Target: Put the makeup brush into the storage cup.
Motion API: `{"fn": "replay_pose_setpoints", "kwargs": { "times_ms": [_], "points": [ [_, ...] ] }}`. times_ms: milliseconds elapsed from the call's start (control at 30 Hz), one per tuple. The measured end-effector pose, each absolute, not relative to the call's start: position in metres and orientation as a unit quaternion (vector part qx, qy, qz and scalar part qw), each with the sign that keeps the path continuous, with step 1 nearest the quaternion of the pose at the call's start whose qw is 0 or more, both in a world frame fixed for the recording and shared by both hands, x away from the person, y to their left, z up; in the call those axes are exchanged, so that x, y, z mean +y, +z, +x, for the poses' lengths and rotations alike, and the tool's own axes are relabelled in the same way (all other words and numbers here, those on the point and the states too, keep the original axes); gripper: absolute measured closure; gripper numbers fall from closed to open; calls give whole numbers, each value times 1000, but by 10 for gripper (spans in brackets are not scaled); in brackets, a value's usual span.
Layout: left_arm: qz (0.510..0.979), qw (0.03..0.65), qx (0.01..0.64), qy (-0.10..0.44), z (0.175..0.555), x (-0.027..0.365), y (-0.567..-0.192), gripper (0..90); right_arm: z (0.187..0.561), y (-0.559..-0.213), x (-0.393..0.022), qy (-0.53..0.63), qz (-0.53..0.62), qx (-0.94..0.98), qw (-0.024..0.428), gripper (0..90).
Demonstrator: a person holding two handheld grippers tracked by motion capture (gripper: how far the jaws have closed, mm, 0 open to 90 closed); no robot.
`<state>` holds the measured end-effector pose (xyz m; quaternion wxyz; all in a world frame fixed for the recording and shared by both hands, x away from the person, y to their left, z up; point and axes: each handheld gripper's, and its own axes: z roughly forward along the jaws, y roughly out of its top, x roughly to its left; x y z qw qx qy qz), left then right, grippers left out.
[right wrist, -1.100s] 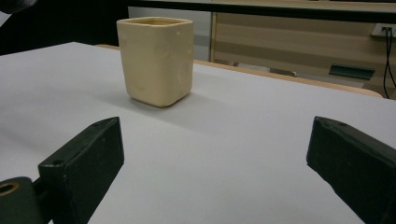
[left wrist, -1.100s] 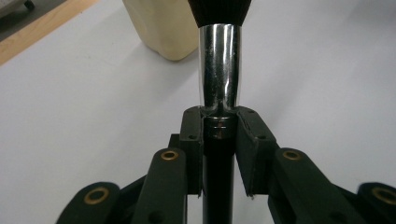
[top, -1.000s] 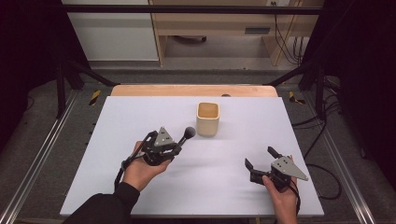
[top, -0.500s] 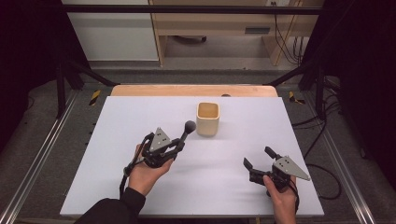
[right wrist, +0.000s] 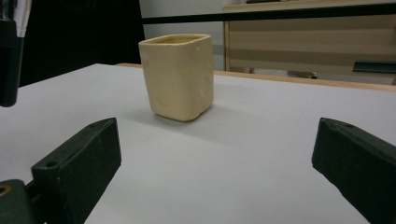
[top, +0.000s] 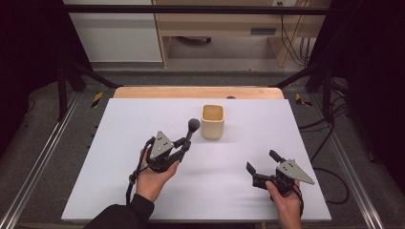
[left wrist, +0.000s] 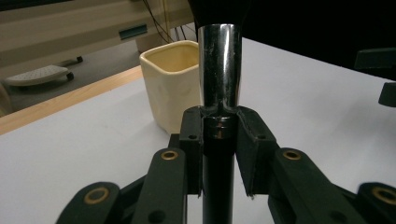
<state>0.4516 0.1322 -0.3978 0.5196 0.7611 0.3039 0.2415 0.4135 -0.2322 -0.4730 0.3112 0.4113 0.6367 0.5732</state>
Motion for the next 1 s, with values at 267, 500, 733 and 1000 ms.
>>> {"fn": "replay_pose_setpoints", "kwargs": {
  "times_ms": [267,500,733,1000],
  "points": [
    [753,542,280,247,453,122,-402,732,414,-456,-217,584,397,640,301,17],
    [744,555,282,245,450,123,-403,732,414,-429,-202,586,379,652,298,17],
    [731,566,290,249,448,125,-401,732,418,-408,-181,595,363,658,285,18],
    [729,571,289,242,449,121,-406,732,427,-396,-164,602,360,659,271,32]
  ]
}}
